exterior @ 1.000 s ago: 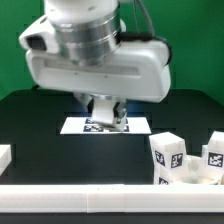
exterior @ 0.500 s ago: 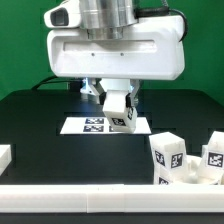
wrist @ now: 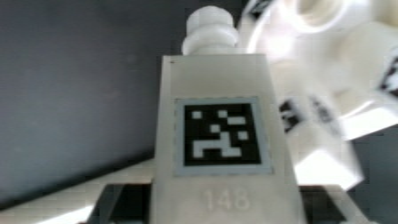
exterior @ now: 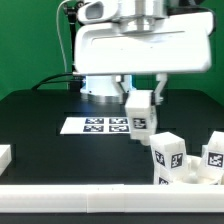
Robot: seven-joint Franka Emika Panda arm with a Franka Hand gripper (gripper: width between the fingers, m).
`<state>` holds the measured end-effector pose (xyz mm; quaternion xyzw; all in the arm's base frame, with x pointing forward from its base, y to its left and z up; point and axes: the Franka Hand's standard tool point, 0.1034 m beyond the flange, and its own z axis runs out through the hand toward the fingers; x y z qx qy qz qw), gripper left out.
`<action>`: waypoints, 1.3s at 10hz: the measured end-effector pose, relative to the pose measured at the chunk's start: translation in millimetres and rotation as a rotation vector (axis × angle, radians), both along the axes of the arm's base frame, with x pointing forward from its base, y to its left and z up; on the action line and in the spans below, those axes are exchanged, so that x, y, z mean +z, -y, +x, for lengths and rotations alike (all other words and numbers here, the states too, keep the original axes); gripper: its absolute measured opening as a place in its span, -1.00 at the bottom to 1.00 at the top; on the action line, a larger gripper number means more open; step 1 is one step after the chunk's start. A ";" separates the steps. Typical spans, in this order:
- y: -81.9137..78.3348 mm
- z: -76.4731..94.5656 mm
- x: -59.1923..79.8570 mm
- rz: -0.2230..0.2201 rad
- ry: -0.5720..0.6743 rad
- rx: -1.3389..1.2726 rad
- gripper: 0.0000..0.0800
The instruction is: Assemble stool
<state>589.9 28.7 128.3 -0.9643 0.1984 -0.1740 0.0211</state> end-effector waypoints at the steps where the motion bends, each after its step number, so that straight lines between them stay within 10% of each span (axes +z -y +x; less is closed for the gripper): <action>1: -6.5 -1.9 2.4 -0.013 0.098 0.005 -0.16; 13: -77.2 -19.0 -19.0 -0.142 0.209 0.278 -0.15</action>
Offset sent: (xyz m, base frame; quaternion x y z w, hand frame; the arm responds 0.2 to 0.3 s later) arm 0.0000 0.0000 0.0000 0.0000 0.1296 0.0000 0.9916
